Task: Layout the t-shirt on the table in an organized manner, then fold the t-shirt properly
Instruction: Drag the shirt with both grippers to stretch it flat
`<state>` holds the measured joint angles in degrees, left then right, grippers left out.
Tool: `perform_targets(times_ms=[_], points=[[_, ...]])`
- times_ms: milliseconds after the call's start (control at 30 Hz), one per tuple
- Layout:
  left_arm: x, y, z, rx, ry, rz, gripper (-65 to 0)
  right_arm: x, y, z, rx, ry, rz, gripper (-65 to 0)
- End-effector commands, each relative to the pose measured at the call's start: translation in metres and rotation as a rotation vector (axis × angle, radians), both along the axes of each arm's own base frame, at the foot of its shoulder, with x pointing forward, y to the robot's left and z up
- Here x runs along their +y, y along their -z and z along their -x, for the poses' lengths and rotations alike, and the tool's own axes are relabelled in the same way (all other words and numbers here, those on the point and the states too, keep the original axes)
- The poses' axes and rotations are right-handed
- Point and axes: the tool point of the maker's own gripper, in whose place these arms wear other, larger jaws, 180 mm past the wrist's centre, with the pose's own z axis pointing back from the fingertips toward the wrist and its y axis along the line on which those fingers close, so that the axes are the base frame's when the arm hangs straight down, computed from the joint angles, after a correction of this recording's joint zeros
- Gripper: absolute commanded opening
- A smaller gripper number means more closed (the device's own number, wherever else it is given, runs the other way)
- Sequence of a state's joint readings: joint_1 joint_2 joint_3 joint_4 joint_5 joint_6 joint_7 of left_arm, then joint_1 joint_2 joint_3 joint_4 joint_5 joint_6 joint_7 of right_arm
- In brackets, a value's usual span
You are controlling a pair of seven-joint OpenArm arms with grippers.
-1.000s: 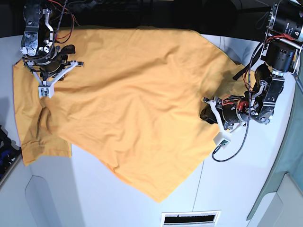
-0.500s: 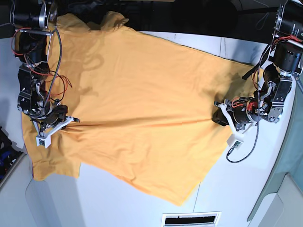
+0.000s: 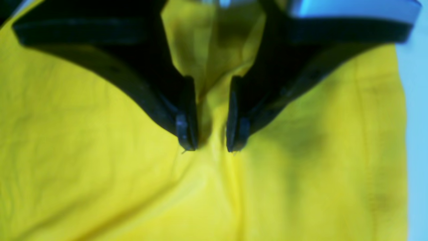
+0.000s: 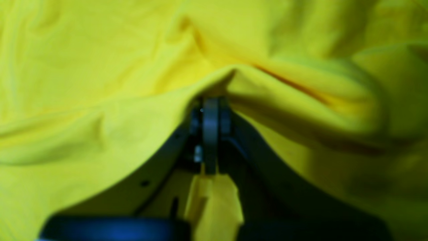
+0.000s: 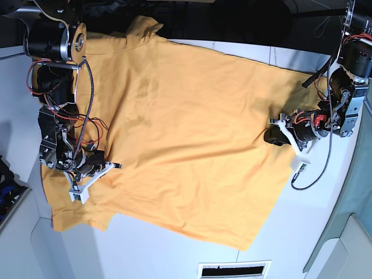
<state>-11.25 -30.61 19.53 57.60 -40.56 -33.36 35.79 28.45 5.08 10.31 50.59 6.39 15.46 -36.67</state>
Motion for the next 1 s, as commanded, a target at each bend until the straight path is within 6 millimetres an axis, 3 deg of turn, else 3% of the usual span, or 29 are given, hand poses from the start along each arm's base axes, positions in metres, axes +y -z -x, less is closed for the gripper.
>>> perform_targets(times_ms=[0,233,467,567,767,967], points=[[0.008,0.012,0.023,0.098,0.051,-0.068,-44.9,-0.006,-0.023,-0.015,-0.067,-0.002,0.009,-65.0],[0.006,-0.028,0.001,-0.006,0.086,-0.018,-44.9,-0.008,-0.058,0.039,-0.162,-0.035,0.063,-65.0],[0.006,-0.031,0.001,-0.014,0.102,-0.028,-44.9,-0.01,-0.012,0.133,-0.02,-0.05,0.085,-65.0],[0.007,-0.027,0.008,0.002,0.106,-0.037,-44.9,-0.014,0.0,0.163,0.016,-0.037,0.087,-65.0],[0.008,-0.024,0.012,0.011,0.11,-0.047,-44.9,-0.048,0.007,0.19,0.034,0.062,0.109,-65.0],[0.008,-0.016,0.023,0.037,0.107,-0.043,-44.9,-0.066,0.021,0.197,0.061,0.106,0.116,-65.0]])
